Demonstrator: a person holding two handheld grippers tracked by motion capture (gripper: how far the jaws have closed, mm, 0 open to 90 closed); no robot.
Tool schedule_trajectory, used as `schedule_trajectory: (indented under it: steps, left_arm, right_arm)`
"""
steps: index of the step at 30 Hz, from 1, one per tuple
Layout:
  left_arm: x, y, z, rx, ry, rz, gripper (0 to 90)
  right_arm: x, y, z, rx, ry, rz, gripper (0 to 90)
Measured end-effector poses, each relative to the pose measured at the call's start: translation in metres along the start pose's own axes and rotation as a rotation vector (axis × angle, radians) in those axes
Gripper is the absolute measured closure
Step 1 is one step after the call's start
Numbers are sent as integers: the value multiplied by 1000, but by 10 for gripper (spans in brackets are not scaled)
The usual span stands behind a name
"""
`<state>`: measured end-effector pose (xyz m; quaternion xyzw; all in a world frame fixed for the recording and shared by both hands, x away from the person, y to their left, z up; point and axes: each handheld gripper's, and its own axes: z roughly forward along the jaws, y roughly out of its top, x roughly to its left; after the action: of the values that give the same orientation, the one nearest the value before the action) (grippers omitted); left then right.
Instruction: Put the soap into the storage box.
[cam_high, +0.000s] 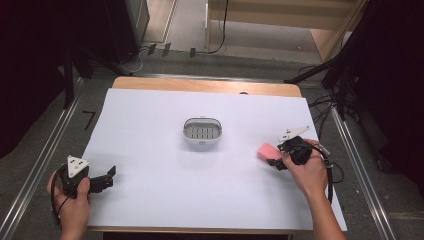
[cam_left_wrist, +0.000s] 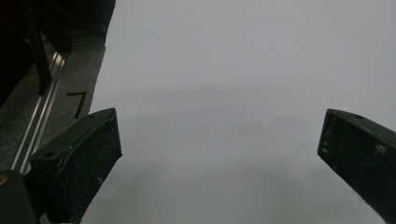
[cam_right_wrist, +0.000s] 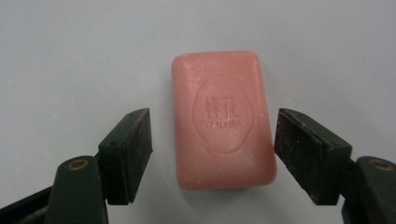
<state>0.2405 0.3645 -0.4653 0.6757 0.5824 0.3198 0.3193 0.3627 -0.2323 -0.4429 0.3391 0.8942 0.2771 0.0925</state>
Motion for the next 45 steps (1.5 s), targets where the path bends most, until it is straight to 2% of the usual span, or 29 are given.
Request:
schedule_trajectory:
  steps: [9, 12, 22, 27, 42, 45]
  left_arm:
    - [0, 0, 0, -1, -1, -2, 0]
    - [0, 0, 0, 0, -2, -2, 0]
    - [0, 0, 0, 0, -3, -3, 0]
    - [0, 0, 0, -1, -3, -2, 0]
    - [1, 0, 0, 6, -5, 2, 0]
    - [1, 0, 0, 6, -5, 0, 0]
  right_arm:
    - [-1, 10, 5, 32, 1, -22, 299]
    - [-3, 11, 10, 58, 5, -27, 307]
    - [-6, 14, 19, 101, 29, -28, 381]
    - [-8, 14, 20, 103, 49, -26, 385]
    - [-9, 15, 25, 118, 66, 4, 383]
    - [-9, 16, 25, 120, 67, -9, 385]
